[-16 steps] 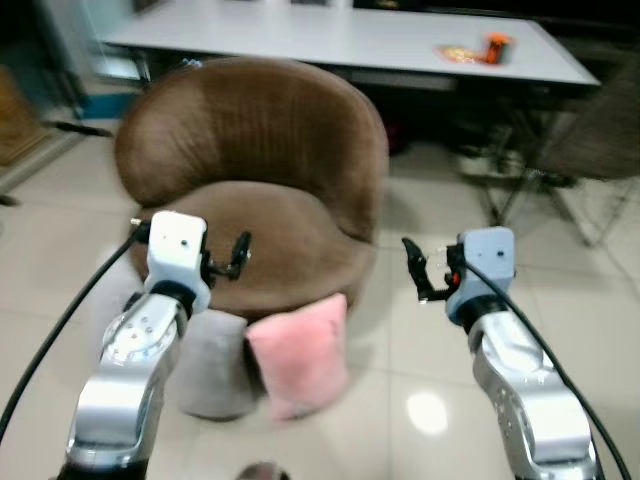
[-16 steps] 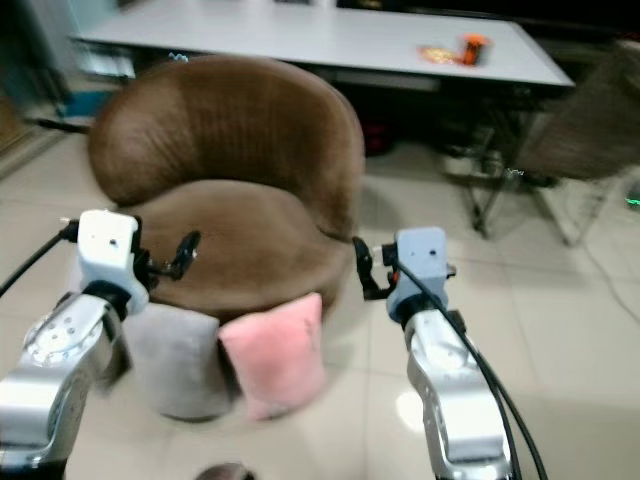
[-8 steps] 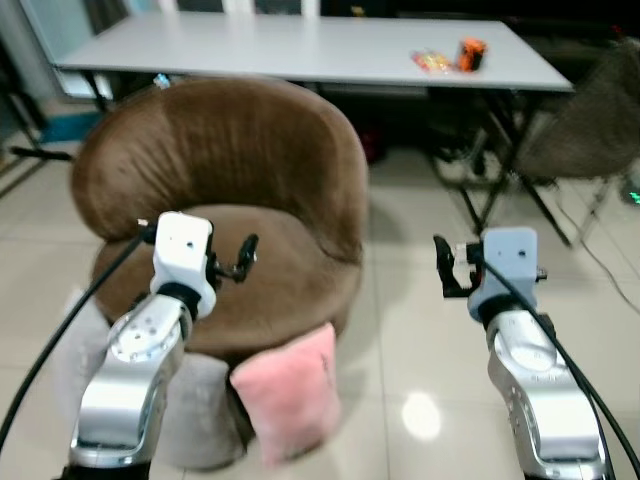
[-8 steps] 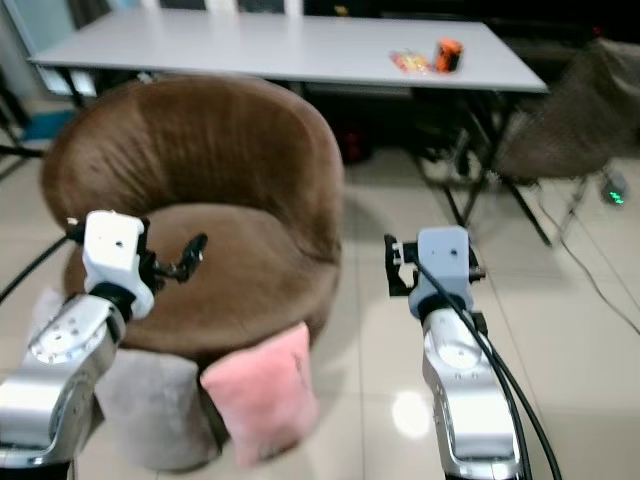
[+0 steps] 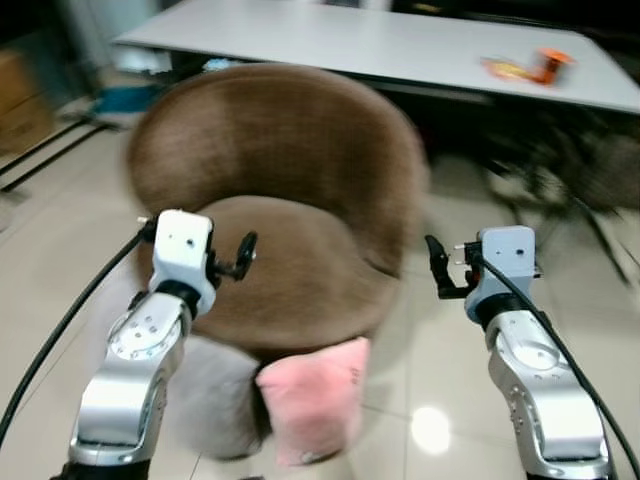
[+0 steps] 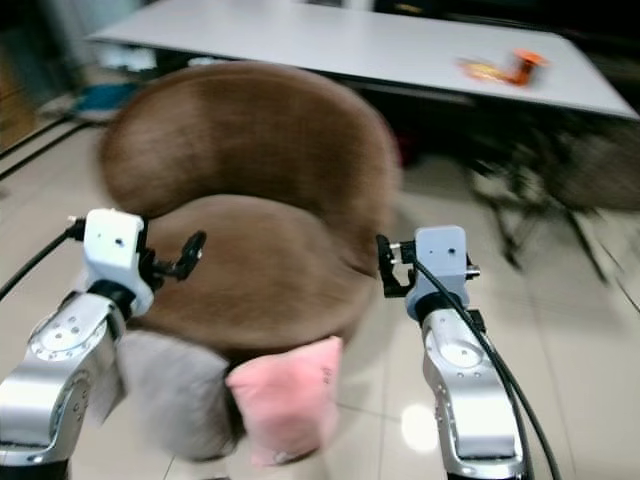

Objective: Move the pillow to the sofa from floor

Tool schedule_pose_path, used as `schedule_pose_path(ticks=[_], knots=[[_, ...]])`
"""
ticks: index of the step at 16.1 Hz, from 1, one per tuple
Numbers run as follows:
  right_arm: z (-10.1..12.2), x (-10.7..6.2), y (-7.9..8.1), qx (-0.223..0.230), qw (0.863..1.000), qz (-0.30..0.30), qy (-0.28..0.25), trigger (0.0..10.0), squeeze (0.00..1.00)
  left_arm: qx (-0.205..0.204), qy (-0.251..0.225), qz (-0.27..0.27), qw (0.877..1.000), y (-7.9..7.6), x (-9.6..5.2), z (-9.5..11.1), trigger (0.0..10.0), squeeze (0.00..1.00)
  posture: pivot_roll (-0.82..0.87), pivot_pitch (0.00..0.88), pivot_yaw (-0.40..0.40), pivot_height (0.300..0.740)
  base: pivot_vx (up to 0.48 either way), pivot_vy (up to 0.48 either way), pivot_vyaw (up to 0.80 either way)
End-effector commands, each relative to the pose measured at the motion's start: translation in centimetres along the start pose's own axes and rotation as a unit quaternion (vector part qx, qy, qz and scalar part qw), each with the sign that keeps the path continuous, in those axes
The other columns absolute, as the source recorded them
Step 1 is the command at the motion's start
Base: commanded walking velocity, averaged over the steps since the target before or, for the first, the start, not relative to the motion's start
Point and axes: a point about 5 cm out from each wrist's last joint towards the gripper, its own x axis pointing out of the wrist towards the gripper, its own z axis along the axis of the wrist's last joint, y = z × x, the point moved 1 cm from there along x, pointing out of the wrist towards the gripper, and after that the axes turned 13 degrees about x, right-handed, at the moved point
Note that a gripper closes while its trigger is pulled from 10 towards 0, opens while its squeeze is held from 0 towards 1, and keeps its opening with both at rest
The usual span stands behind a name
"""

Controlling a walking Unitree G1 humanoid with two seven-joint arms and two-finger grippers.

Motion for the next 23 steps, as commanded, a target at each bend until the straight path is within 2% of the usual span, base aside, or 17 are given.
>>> schedule_pose_path(ticks=[1,7,10,12,13,14,15,18,20,23], knots=[[0.3,0.0,0.3,-0.005,1.000,0.012,-0.006,10.0,1.00,0.002,-0.003,0.003,1.000,0.0,0.0,0.2,10.0,0.00,-0.13,0.000,-0.027,0.740,0.000,0.000,0.80],[0.2,0.0,-0.1,-0.012,1.000,0.001,-0.001,10.0,1.00,0.004,-0.002,0.003,1.000,-0.1,-0.1,0.2,10.0,0.00,-0.13,0.000,-0.028,0.740,0.000,0.000,0.80],[0.2,0.0,-0.5,-0.001,1.000,-0.018,-0.007,10.0,1.00,0.035,-0.003,-0.006,0.999,-0.4,0.0,0.2,10.0,0.00,-0.13,0.000,-0.028,0.740,0.000,0.000,0.80],[0.2,-0.1,-0.6,0.005,1.000,-0.027,-0.007,10.0,1.00,0.045,0.001,-0.004,0.999,-0.2,0.0,0.1,10.0,0.00,-0.13,0.000,-0.028,0.740,0.000,0.000,0.25],[0.1,-0.2,-0.5,0.003,1.000,-0.021,0.000,10.0,1.00,0.036,-0.004,-0.009,0.999,-0.3,0.1,0.1,10.0,0.00,-0.13,0.000,-0.028,0.740,0.000,0.000,0.00],[0.1,-0.2,-0.4,0.002,1.000,-0.019,-0.001,10.0,0.96,0.034,-0.005,-0.009,0.999,-0.3,0.1,0.1,10.0,0.00,-0.13,0.000,-0.028,0.740,0.000,0.000,0.00],[0.1,-0.2,-0.4,-0.001,1.000,-0.018,-0.003,10.0,0.00,0.031,-0.004,-0.010,0.999,-0.3,0.1,0.1,10.0,0.00,-0.13,0.000,-0.028,0.740,0.292,0.000,0.00],[-0.2,-0.2,-0.4,0.006,1.000,-0.021,0.007,10.0,0.00,0.028,-0.003,-0.007,1.000,-0.2,0.0,0.0,10.0,0.00,-0.13,0.000,-0.023,0.740,0.325,0.000,-0.16],[0.0,0.0,-0.6,-0.003,0.999,-0.032,0.000,10.0,0.00,0.027,-0.003,-0.005,1.000,-0.1,0.0,0.0,10.0,0.00,-0.13,0.000,-0.025,0.740,0.326,0.000,-0.79],[-0.1,-0.1,-0.9,-0.011,0.999,-0.040,0.003,10.0,0.00,0.028,-0.004,-0.006,1.000,-0.2,0.0,0.0,10.0,0.00,-0.13,0.000,-0.025,0.740,0.326,0.000,0.00]])
